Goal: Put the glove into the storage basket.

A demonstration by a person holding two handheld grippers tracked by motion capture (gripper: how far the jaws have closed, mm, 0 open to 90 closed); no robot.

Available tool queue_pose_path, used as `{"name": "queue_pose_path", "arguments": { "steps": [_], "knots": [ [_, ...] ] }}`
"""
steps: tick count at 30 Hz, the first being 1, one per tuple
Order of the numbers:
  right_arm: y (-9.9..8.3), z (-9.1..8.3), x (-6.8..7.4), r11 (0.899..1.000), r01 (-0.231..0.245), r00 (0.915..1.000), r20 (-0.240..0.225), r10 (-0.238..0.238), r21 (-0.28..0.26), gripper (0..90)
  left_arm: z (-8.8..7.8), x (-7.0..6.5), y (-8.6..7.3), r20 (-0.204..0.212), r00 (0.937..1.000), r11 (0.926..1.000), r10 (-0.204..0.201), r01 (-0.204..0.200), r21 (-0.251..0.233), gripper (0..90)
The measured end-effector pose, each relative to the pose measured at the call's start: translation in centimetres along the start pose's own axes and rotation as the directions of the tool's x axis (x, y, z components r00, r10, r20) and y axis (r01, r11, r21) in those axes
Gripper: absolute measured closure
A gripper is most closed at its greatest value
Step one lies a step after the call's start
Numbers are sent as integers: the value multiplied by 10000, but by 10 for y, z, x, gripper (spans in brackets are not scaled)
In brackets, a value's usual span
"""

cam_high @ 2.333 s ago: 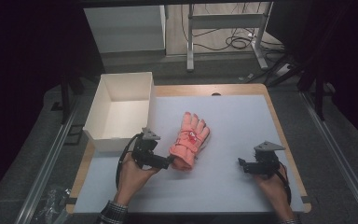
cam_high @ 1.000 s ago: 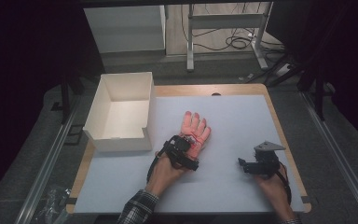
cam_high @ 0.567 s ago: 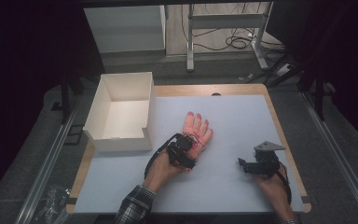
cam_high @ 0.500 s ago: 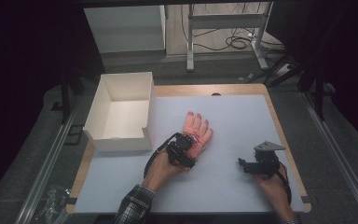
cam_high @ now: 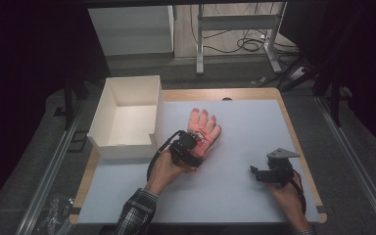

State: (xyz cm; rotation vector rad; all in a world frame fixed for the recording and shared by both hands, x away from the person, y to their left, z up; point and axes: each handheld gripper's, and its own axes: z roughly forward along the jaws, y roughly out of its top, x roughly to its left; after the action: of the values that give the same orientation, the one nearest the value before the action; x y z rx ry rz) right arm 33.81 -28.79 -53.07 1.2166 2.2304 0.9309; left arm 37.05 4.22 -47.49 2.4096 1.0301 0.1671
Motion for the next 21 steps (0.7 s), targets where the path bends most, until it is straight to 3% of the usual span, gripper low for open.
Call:
{"name": "queue_pose_path", "arguments": {
  "steps": [15, 21],
  "knots": [
    [0, 0, 0, 10000, 5, 10000, 9, -5, -31, 172, -39, 16, 26, -661, 9976, 9983, -206, 170, -551, 367],
    [0, 0, 0, 10000, -2, 10000, -7, 2, -23, 172, -55, 26, 40, -924, 9955, 9986, -202, 155, -512, 366]
  ]
}}
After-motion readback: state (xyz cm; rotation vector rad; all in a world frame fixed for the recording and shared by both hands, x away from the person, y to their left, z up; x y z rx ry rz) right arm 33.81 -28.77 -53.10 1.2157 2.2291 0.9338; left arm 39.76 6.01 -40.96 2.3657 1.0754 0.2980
